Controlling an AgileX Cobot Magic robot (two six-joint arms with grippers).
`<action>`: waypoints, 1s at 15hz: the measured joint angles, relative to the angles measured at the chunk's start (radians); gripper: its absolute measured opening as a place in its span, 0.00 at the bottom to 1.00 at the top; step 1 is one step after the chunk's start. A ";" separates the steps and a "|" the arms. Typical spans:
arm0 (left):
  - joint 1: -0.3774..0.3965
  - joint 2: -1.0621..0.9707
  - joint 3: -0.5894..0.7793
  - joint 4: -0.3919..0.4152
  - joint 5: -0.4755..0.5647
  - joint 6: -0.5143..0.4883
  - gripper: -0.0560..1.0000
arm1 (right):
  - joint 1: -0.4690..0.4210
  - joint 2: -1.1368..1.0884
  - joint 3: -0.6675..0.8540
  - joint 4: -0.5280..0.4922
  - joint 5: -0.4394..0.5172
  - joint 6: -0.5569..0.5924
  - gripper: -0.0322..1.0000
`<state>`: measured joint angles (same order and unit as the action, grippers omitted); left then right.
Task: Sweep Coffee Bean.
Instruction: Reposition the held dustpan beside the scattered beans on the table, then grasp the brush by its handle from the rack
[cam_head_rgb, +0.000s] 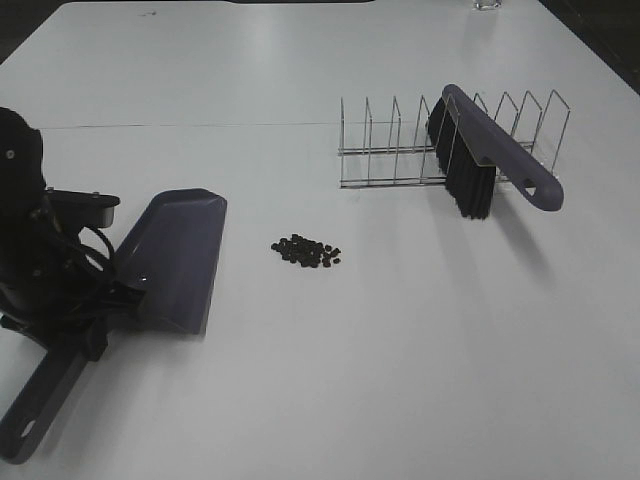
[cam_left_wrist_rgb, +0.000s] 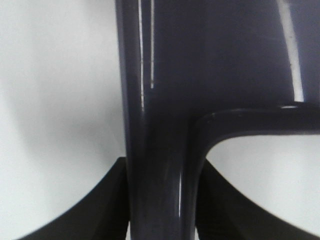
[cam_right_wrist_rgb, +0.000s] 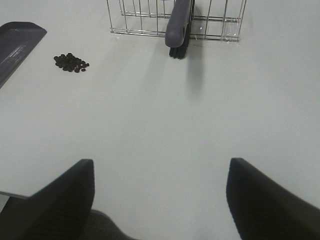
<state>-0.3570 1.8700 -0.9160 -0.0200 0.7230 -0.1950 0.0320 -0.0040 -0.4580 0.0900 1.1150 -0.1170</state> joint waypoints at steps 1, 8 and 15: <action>0.000 -0.018 0.017 -0.003 -0.006 -0.003 0.36 | 0.000 0.000 0.000 0.000 0.000 0.000 0.66; -0.062 -0.021 0.024 -0.044 -0.145 -0.003 0.36 | 0.000 0.000 0.000 0.000 0.000 0.000 0.66; -0.062 0.041 0.021 -0.045 -0.160 -0.004 0.36 | 0.000 0.040 -0.011 0.018 0.000 0.000 0.95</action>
<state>-0.4190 1.9110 -0.8950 -0.0650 0.5630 -0.1990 0.0320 0.0360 -0.4690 0.1080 1.1150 -0.1170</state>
